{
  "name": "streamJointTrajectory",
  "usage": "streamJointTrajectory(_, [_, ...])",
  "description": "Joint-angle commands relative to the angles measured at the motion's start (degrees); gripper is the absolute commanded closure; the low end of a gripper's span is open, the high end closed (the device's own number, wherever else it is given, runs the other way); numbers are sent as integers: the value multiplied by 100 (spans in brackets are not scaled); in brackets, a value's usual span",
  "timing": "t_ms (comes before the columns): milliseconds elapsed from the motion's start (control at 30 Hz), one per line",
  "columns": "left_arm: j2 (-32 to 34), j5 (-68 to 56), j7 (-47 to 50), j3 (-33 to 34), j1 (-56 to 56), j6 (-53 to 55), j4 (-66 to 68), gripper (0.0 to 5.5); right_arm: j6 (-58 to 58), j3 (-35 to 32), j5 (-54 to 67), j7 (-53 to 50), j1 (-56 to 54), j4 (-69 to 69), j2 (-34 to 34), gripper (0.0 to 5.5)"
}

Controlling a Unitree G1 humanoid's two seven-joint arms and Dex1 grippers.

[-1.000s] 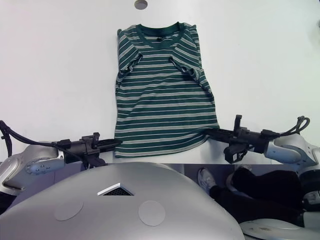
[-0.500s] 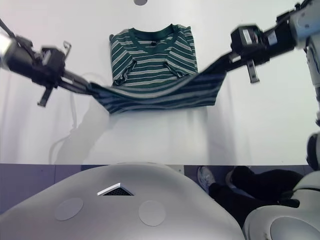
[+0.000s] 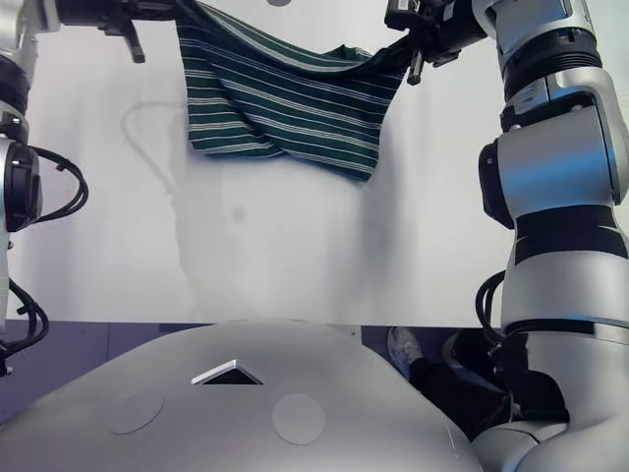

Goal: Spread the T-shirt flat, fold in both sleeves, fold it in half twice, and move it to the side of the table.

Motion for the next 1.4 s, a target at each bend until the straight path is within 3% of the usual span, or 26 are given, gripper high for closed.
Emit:
streamJointTrajectory(33, [-219,598,762,-70,176,-148,344,549,29,-209,-272,-784,-39,161,222,550])
streamJointTrajectory(100, [-259,1019,1386,-213,306,23,501,549,48,-208,-512,-1524,50,197,398,550])
streamJointTrajectory(133, [-262,1182,1559,-251,354,160,558,522,87,-210,-613,-1811,104,214,473,510])
streamJointTrajectory(300, [-227,1856,2312,-414,435,266,523,439,857,-729,-495,-2835,364,247,789,418])
streamJointTrajectory(433, [-164,2193,3537,-334,325,-38,35,364,1533,-1960,309,-4442,461,134,992,337])
streamJointTrajectory(500, [-138,2085,3928,-54,727,-11,-1097,327,1591,-2692,853,-5377,583,4,1126,334])
streamJointTrajectory(667, [-492,1287,3596,315,2640,773,-4834,238,1588,-3349,1431,-6085,1276,-681,1783,334])
streamJointTrajectory(800, [-734,177,2047,-366,3589,237,-6252,169,600,-2817,1174,-5735,2163,-2445,2218,334])
streamJointTrajectory(900, [-998,133,1624,-481,3333,165,-5390,124,418,-2392,944,-5600,2744,-3545,2392,334])
streamJointTrajectory(1067, [-1360,898,2335,-421,2043,440,-2286,13,693,-1630,817,-4809,3727,-5251,2366,334])
streamJointTrajectory(1233, [-1491,1152,2475,-283,1481,668,-766,13,843,-1593,800,-4725,4540,-6274,2173,334])
streamJointTrajectory(1333, [-1626,821,3056,309,1220,999,-243,13,653,-1743,1164,-4552,4875,-6878,2210,334])
streamJointTrajectory(1400, [-1772,257,3683,1098,1041,1287,29,13,633,-1547,1174,-4229,5141,-7051,2044,334])
